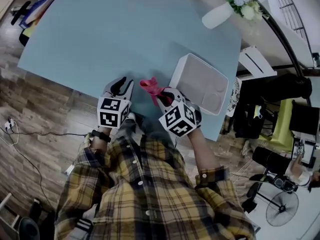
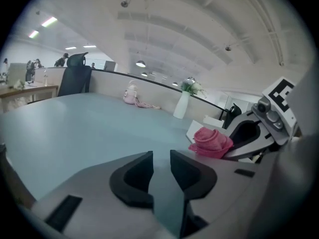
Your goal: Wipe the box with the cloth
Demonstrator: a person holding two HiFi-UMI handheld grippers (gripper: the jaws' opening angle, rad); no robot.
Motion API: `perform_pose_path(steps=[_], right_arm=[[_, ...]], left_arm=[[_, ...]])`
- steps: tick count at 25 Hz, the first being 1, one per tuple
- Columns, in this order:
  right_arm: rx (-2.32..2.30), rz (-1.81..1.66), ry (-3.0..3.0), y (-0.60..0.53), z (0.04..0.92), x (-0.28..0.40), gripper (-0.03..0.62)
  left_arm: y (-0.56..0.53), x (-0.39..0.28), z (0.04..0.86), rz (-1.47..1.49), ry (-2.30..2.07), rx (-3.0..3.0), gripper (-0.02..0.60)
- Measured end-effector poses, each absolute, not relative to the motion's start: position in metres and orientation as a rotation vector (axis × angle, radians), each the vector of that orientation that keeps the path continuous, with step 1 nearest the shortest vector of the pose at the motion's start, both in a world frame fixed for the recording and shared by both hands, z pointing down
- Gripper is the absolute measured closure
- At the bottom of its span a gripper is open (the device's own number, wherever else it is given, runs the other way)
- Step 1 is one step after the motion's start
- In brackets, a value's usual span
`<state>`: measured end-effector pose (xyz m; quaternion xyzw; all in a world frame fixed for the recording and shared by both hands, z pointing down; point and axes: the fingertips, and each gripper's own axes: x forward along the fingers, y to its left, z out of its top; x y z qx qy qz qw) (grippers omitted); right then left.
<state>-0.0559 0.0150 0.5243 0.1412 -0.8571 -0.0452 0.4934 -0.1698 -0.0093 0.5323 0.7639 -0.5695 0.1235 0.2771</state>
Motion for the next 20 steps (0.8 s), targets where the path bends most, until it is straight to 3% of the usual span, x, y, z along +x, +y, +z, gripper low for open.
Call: perform_pose_path(steps=[8,20], right_arm=[[-0.244,-0.385,-1.64,0.014,0.558,-0.043,0.553],[-0.633,-0.525,-1.187,0.0,0.59,-0.035,0.553]], left_arm=[[0.016,-0.205,0.547,0.273,-1.623,1.923,0.482],[0.027,-0.225,0.55,0.21,-1.714,1.847,0.486]])
